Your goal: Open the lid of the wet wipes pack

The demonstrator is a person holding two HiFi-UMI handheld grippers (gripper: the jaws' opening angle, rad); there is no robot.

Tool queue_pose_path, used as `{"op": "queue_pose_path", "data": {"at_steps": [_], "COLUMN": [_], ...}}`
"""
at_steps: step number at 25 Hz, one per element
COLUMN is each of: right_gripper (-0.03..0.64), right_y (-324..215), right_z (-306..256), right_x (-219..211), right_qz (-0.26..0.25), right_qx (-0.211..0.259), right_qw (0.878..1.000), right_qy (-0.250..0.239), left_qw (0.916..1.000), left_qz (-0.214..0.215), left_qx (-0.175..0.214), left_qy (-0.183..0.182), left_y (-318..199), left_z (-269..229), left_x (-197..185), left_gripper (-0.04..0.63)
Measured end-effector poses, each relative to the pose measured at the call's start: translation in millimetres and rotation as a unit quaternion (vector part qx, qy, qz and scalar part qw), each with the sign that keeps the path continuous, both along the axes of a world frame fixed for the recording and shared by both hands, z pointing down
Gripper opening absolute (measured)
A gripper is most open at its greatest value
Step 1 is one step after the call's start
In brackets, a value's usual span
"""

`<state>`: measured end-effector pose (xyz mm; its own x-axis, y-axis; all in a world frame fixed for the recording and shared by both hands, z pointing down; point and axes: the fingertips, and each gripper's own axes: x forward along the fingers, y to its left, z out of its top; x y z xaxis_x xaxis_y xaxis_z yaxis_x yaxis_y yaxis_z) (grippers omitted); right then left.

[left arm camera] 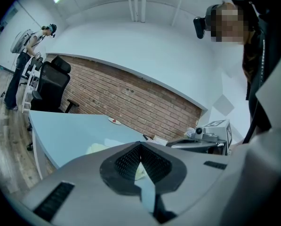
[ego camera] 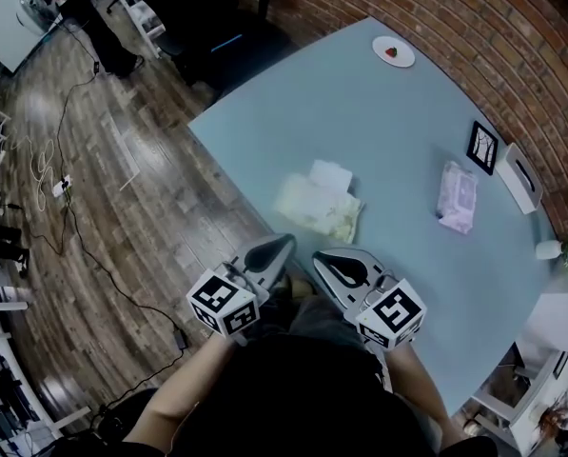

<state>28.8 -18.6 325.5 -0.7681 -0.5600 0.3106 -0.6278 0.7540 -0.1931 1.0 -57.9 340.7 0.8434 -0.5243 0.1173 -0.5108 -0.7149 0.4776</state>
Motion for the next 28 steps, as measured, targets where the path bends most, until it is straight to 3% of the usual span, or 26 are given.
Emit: {"op": "queue_pose_path", "data": {"at_steps": [28], "right_gripper": [0.018], "right_y": [-4.6], "right_z": [13.7], "right_x": [-8.6], "right_qz": [-0.012], "right_qx": [-0.014], "right_qw": [1.000], "right_qy": [0.009], "left_qw": [0.9998], "left_qz": [0.007], "left_qx": [-0.016], "left_qy": [0.002], "left_y": [-5.4], "left_z": [9.1], "left_x": [-3.7], "left_gripper": [0.014]}}
